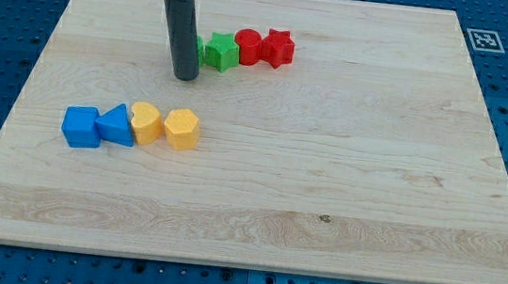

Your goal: Place the green circle left to the green star

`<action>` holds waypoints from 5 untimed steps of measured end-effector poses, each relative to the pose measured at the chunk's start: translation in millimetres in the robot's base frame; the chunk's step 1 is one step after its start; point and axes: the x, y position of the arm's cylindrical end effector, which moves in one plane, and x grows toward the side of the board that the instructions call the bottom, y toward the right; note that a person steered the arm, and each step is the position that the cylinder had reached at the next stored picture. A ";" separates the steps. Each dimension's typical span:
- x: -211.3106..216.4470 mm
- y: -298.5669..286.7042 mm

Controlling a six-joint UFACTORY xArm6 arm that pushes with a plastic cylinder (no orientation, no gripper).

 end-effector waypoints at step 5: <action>0.0 57.8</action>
